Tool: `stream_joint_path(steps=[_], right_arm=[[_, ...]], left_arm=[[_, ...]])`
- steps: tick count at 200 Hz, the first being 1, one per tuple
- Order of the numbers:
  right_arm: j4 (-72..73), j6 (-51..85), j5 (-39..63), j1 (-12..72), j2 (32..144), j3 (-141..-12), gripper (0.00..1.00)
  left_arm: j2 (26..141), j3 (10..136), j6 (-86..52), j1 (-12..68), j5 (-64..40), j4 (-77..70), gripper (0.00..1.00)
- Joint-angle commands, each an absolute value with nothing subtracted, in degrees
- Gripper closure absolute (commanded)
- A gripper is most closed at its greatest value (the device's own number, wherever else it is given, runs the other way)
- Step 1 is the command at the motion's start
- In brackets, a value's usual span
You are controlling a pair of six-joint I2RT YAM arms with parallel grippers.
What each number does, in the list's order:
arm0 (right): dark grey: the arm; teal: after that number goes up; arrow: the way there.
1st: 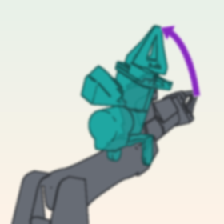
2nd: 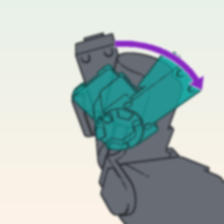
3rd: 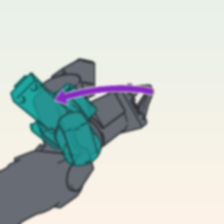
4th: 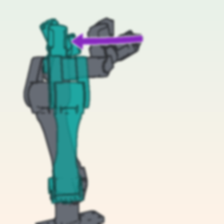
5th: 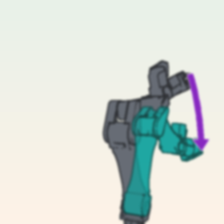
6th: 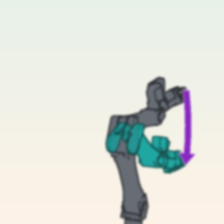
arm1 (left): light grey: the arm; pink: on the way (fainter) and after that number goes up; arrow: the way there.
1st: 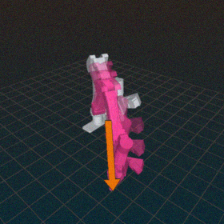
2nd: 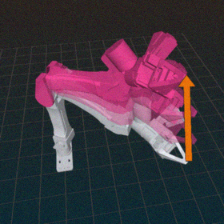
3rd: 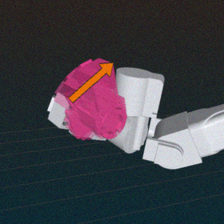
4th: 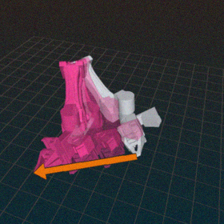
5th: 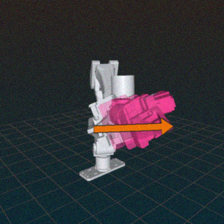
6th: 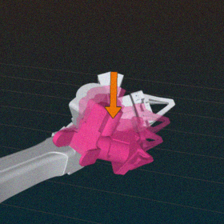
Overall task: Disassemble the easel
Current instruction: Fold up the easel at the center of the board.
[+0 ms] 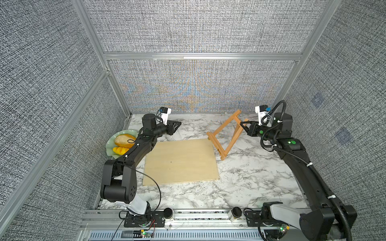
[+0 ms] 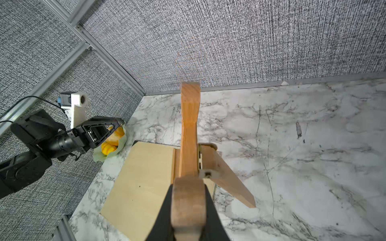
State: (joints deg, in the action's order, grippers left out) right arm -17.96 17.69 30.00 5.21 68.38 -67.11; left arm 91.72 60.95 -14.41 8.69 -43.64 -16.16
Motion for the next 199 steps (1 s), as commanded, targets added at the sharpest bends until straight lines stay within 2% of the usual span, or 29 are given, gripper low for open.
stream_joint_path(steps=[1,44,99,165,199], right_arm=[[-24.86,11.71,31.63,4.28,68.01,-70.74,1.0],[-35.17,4.87,37.03,3.41,68.92,-74.96,1.0],[-40.35,-3.13,43.93,2.26,73.95,-74.77,1.0],[-52.0,-17.33,56.16,-2.59,82.33,-76.92,1.0],[-58.39,-24.69,57.92,-6.56,87.73,-77.9,1.0]], left_arm=[[91.5,61.5,-13.95,8.7,-44.74,-16.56,0.72],[91.74,61.69,-13.85,9.74,-47.11,-18.19,0.72],[97.43,71.05,-10.49,15.91,-60.4,-17.51,0.71],[103.38,76.5,-10.17,18.09,-62.32,-16.08,0.71],[105.02,77.08,-10.25,18.28,-62.14,-16.09,0.71]])
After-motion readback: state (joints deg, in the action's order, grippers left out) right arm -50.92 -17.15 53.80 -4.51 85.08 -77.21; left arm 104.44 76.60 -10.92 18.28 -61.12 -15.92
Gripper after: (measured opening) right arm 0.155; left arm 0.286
